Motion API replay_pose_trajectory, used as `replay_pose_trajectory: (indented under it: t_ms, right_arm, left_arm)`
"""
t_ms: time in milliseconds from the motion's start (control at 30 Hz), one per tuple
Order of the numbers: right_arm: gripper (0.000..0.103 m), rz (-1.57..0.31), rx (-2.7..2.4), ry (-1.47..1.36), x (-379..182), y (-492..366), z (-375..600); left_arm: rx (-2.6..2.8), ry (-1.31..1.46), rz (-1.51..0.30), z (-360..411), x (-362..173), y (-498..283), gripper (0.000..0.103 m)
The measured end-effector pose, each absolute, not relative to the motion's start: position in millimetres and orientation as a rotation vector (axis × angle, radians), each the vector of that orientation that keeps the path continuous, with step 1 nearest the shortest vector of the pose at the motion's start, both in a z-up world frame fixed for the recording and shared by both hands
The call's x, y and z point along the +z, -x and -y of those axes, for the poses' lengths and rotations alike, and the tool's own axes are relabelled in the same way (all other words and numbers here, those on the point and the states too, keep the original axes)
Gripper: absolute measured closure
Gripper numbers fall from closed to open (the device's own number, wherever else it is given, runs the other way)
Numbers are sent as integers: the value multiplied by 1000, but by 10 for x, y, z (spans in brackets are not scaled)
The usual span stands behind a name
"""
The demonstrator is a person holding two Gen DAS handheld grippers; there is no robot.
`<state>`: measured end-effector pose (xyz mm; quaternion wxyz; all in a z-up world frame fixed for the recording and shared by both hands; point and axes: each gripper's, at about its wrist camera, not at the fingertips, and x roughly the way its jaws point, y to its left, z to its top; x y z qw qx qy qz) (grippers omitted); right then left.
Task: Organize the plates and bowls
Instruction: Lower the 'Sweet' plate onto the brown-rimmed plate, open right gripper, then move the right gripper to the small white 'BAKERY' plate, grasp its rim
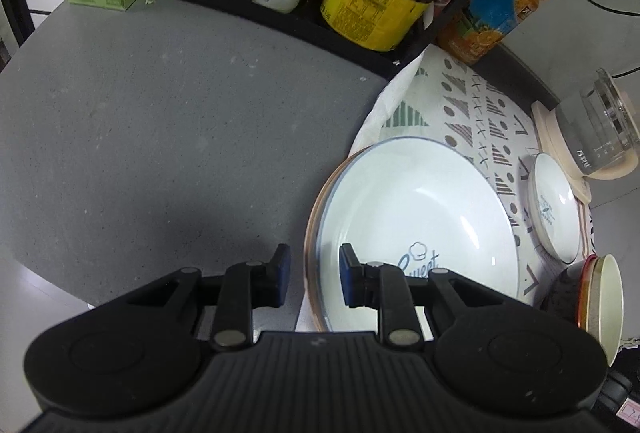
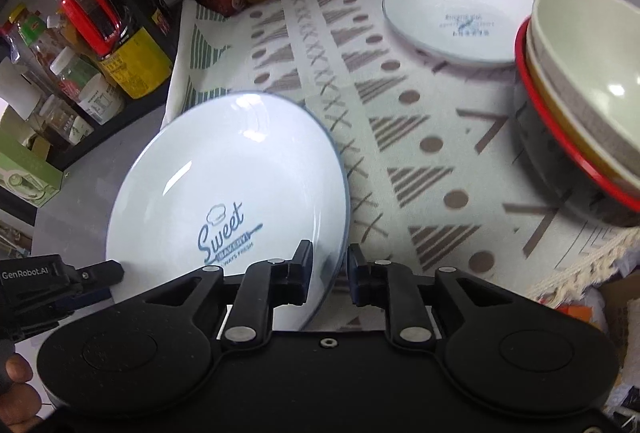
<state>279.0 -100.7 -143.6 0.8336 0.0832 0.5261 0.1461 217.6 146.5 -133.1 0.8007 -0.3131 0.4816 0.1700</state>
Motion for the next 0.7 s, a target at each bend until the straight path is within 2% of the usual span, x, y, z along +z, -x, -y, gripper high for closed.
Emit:
replay_pose_trajectory:
  t_ms: [100,200,267,367,567,700]
  right_arm:
    - [77,-1091,316,-198,-1333,-2822,1054]
    - [66,-1055,333,-204,-1202,-2821,1081]
    - [52,-1027,339,-201,-1097,-2814,1097]
    - [46,-985,349,-193,-944,-2832,1139]
    - [29,-925,332,-208,-720,-2940,1291]
    - [27,-906,324,-222,-640,-3045,1417]
  left_arm:
    - [361,669,-1022,-1443,-1245,-2210,80]
    - [353,671,-1005,-1407,-1158,-2241,66]
    - [354,665,-999,-1371,-1097,-2275,54]
    - [339,643,-983,-1307,-998,-2340,47]
    - [294,618,-959,-1145,-860,-2512,39]
    - [267,608,-953,-1016,-815,-2668,39]
